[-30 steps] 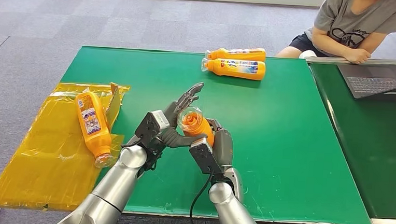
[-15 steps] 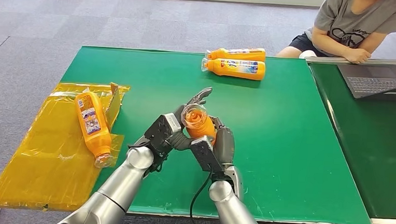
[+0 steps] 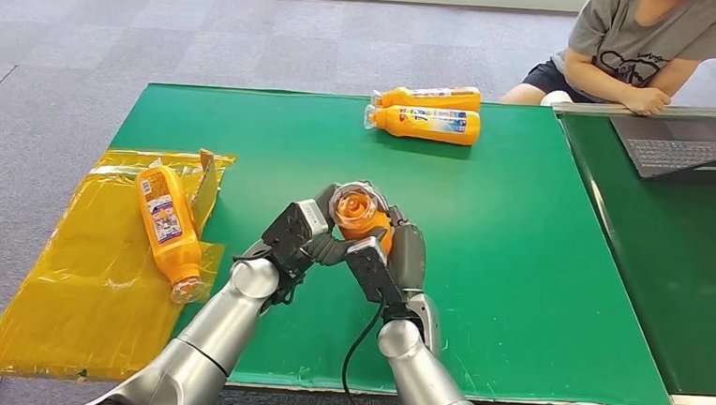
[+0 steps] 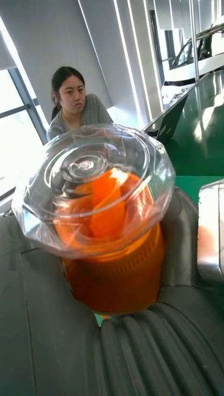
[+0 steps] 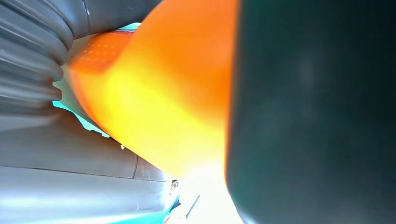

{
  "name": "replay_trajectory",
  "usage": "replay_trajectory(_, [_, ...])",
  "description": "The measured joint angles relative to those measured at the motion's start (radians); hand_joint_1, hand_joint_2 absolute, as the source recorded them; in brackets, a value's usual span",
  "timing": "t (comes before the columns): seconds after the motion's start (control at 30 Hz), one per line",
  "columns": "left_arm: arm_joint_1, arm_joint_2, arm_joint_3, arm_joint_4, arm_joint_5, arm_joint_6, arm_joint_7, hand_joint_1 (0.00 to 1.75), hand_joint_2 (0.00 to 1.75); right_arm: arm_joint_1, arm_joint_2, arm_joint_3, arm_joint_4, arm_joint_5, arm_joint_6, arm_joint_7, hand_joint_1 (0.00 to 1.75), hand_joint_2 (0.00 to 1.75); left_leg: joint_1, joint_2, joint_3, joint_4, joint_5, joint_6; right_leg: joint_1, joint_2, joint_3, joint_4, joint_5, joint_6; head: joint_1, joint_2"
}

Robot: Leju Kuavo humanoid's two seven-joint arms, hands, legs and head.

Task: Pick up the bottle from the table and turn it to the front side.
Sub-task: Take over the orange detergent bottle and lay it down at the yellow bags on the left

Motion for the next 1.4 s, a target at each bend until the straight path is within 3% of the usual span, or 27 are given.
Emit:
replay_trajectory(0.87, [-0.022,0.0,0.0,-0.001,0.006,-0.001,0.014,1.75,1.75,-0.014,0.0,0.001,-0.008,0.012,-0.004,0.015,1.75,1.75,0.0,0.0,0.0,0.0,0.0,0.0,0.0,0.0,0.0,0.0,0.0,0.0,0.0,0.0])
replay_trajectory(0.9, [-0.023,0.0,0.0,-0.001,0.006,-0.001,0.015,1.75,1.75,-0.014,0.0,0.001,-0.01,0.013,-0.004,0.017,1.43,1.75,0.0,0.0,0.0,0.0,0.0,0.0,0.0,0.0,0.0,0.0,0.0,0.0,0.0,0.0])
replay_trajectory(0.93, [-0.023,0.0,0.0,-0.001,0.007,-0.001,0.015,1.75,1.75,-0.014,0.0,0.001,-0.011,0.013,-0.004,0.017,0.99,1.75,0.0,0.0,0.0,0.0,0.0,0.0,0.0,0.0,0.0,0.0,0.0,0.0,0.0,0.0])
replay_trajectory(1.0, [-0.024,0.0,0.0,-0.001,0.01,-0.001,0.016,1.75,1.75,-0.014,0.0,0.001,-0.012,0.014,-0.003,0.018,0.12,0.87,0.0,0.0,0.0,0.0,0.0,0.0,0.0,0.0,0.0,0.0,0.0,0.0,0.0,0.0])
replay_trajectory(1.03, [-0.024,0.0,0.0,-0.001,0.011,-0.001,0.016,1.75,1.75,-0.014,0.0,0.001,-0.012,0.014,-0.002,0.02,0.0,0.44,0.0,0.0,0.0,0.0,0.0,0.0,0.0,0.0,0.0,0.0,0.0,0.0,0.0,0.0])
replay_trajectory(1.07, [-0.025,0.0,0.0,-0.002,0.012,-0.001,0.016,1.75,1.75,-0.014,0.0,0.001,-0.013,0.014,-0.002,0.021,0.0,0.0,0.0,0.0,0.0,0.0,0.0,0.0,0.0,0.0,0.0,0.0,0.0,0.0,0.0,0.0])
replay_trajectory(1.4, [-0.027,0.0,0.0,-0.007,0.012,0.003,0.018,1.75,1.75,-0.009,0.0,0.001,-0.028,0.016,0.003,0.035,0.0,0.0,0.0,0.0,0.0,0.0,0.0,0.0,0.0,0.0,0.0,0.0,0.0,0.0,0.0,0.0])
